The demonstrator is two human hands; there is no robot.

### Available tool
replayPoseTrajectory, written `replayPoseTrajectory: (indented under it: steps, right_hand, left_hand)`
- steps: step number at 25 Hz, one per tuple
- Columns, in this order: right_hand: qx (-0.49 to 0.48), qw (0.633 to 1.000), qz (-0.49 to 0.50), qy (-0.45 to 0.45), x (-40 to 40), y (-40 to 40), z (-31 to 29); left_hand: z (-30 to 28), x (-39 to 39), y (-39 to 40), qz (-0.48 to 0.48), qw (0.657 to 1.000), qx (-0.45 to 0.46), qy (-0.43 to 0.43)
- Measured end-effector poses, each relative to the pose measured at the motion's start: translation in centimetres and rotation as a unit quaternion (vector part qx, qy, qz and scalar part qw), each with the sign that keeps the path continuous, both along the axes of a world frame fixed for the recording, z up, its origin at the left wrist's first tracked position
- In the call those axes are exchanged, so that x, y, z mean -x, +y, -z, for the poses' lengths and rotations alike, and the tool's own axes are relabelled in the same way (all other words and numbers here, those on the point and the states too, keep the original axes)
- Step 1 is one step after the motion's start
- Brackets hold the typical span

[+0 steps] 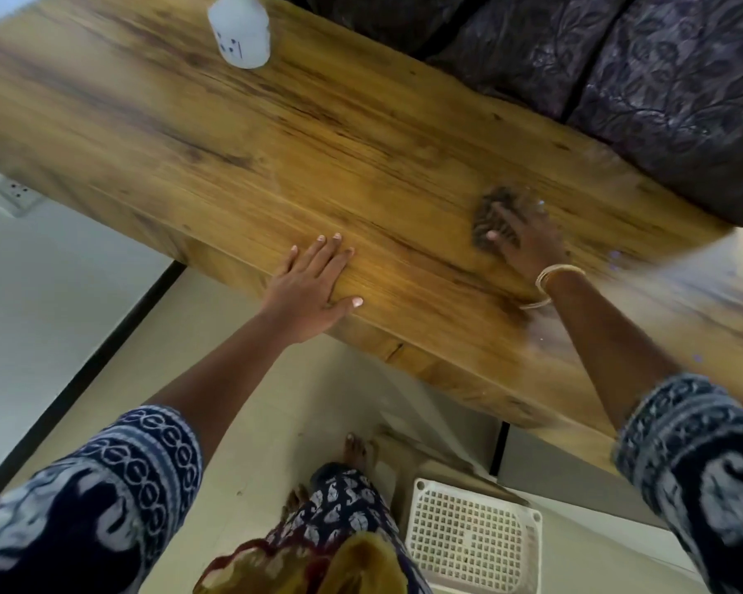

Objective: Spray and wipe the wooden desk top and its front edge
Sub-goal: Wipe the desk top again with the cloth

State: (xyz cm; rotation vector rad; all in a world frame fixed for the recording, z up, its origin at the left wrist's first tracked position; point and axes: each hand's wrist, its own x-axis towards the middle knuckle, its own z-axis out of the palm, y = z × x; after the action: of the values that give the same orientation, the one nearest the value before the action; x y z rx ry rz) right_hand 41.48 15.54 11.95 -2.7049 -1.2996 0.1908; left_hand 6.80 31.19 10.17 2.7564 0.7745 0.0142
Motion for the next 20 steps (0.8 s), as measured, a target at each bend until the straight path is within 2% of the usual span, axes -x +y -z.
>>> replayPoseTrajectory:
  steps: [1,2,3,4,7,10,12,13,16,18,20]
  right_hand:
    - [0.01,0.995,0.092,0.028,-1.1,0.2,-0.2]
    - [0.025,0.988,0.144,0.049,-0.8,0.6,-0.4]
    - [0.04,0.986,0.153,0.057,0.2,1.0,-0.5]
    - [0.04,0.991,0.122,0.041,2.0,1.3,-0.5]
    - [0.028,0.993,-0.116,-0.012,10.4,-0.4,1.0]
    - [0.042,0.942,-0.331,-0.036,15.1,-3.6,0.7]
    - [0.047,0.925,-0.371,-0.065,11.8,-2.8,0.0]
    - [0.046,0.939,-0.332,-0.071,8.9,-2.0,0.0]
    - [0.033,0.996,-0.072,-0.052,-2.6,-0.8,0.5]
    - [0.035,0.991,0.125,-0.002,-7.2,-1.3,0.1]
    - [0.057,0.97,0.233,0.035,-7.1,-0.7,-0.6]
  left_hand:
    - [-0.2,0.0,0.0,-0.003,1.0,0.002,0.003]
    - [-0.3,0.0,0.0,-0.006,1.0,0.004,-0.001]
    - [-0.4,0.0,-0.1,-0.009,1.0,0.004,-0.011]
    - [-0.5,0.0,-0.1,-0.012,1.0,-0.002,-0.022]
    - [-0.5,-0.5,-0.7,-0.026,0.998,-0.042,-0.042]
    - [-1.3,-2.1,-0.9,-0.026,0.997,-0.044,-0.064]
    - [-1.3,-3.5,-1.5,-0.005,0.996,-0.043,-0.078]
    - [-1.3,-4.2,-1.8,0.005,0.995,-0.052,-0.081]
    - [-1.3,-6.4,-1.7,0.012,0.995,-0.055,-0.082]
    - [-0.7,-6.7,-1.4,0.009,0.995,-0.055,-0.085]
    - [-0.1,-6.4,-1.1,0.009,0.993,-0.063,-0.099]
